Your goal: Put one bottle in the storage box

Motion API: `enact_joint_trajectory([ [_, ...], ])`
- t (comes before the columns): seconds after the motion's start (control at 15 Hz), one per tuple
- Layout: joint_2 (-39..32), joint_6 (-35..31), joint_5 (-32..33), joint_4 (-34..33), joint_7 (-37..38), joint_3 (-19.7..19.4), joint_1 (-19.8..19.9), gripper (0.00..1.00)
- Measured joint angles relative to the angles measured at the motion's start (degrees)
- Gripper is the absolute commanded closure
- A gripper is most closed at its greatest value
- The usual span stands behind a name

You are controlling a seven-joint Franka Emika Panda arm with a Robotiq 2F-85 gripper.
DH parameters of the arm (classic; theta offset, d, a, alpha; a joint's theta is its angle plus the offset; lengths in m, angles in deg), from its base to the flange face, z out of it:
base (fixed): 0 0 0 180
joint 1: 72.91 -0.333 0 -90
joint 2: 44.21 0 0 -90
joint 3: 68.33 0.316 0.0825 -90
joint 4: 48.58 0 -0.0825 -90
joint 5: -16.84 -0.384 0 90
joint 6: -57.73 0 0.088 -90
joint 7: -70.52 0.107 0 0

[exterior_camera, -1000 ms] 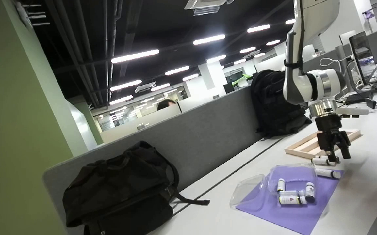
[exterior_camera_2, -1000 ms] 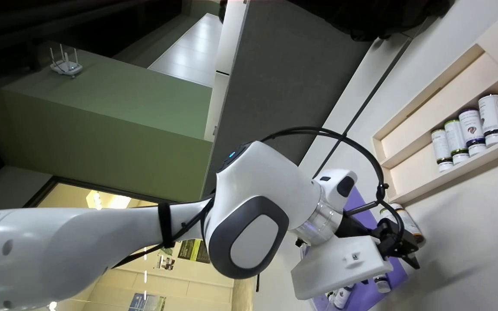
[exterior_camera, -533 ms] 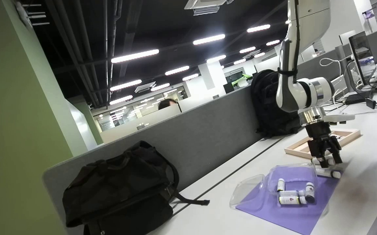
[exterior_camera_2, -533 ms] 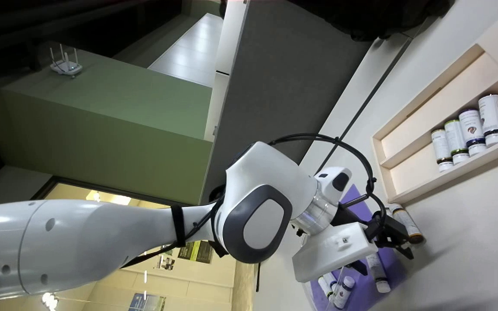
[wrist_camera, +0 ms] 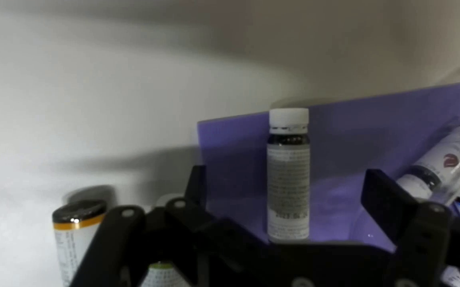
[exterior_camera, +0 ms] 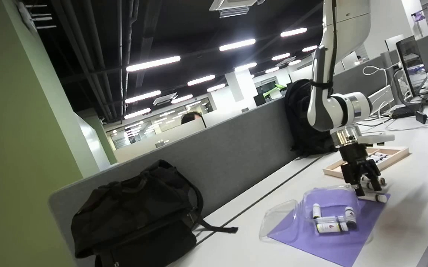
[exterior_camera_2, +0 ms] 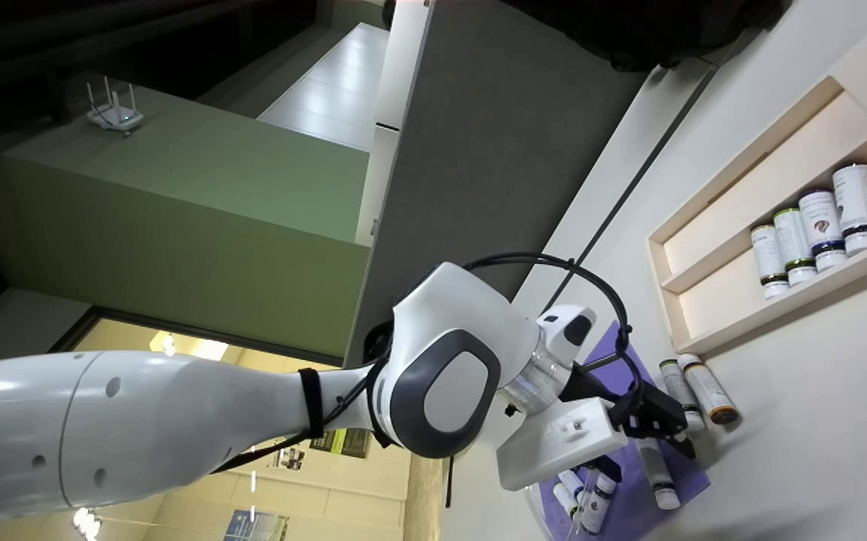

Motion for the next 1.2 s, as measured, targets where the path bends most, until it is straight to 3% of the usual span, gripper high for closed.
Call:
enact_joint_trajectory([
  [0.2, -0.8, 0.0, 2.8, -0.1, 4.3, 0.2, -0.6, 0.0],
  [0.27, -1.0, -0.1, 3.9, -0.3, 5.8, 0.1, -0.8, 0.25],
  [0.47, -1.5, 0.0, 7.3, -0.9, 9.4, -0.1, -1.5, 0.37],
  [0.93, -1.5, 1.2, 11.0, -1.6, 11.9, -0.5, -1.8, 0.81],
  [1.2, -1.4, 2.3, 11.2, -2.0, 12.5, -0.5, -1.9, 0.85],
])
